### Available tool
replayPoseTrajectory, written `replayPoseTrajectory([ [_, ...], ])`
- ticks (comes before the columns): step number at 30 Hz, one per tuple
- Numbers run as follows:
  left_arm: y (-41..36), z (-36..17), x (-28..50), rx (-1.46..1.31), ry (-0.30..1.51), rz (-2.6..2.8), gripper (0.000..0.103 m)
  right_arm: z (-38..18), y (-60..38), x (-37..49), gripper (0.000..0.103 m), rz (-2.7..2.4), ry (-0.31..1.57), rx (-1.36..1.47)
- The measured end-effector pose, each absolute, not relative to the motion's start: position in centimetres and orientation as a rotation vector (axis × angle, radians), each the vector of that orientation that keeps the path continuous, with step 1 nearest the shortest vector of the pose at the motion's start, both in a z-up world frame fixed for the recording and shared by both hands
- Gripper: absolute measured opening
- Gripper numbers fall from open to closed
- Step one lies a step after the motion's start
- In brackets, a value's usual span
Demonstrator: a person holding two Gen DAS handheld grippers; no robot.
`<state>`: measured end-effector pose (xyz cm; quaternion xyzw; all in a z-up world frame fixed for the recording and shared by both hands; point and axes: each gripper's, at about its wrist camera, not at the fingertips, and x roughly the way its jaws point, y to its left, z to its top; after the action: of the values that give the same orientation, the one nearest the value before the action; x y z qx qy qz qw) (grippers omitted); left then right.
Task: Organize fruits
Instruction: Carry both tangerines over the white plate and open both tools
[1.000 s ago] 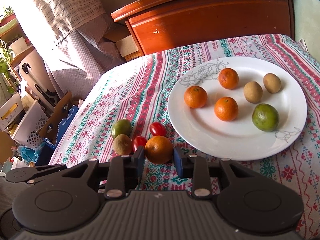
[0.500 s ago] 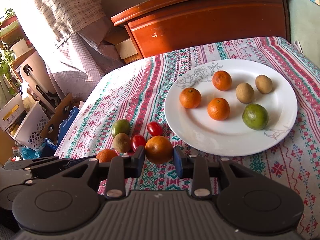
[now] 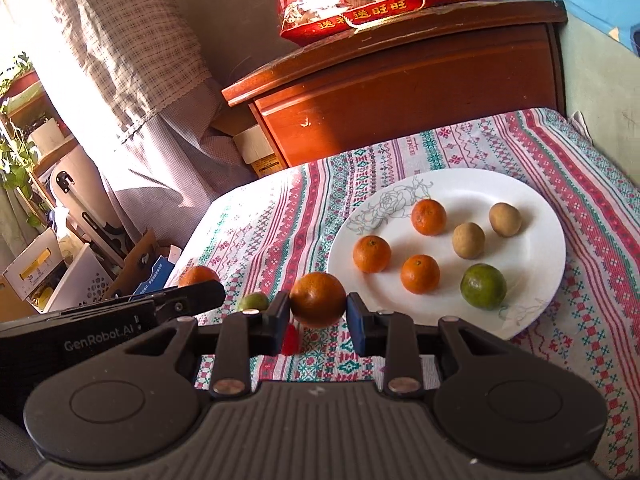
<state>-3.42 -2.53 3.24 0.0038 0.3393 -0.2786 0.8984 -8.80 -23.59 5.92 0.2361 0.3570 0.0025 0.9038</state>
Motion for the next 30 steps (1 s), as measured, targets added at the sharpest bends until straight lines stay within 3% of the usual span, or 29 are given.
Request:
replayPoseTrajectory([
  [15,-7.3,6.5,0.3,0.021,0.657,-0.674,0.028,7.8,-30.3,-6.7,0.031,-0.111,0.678,0.500],
  [30,-13.1,3.3,4.3,0.065,0.738,-0.720,0.029,4.1,-33.2,-3.8,0.031,-0.158,0.735,0.535],
])
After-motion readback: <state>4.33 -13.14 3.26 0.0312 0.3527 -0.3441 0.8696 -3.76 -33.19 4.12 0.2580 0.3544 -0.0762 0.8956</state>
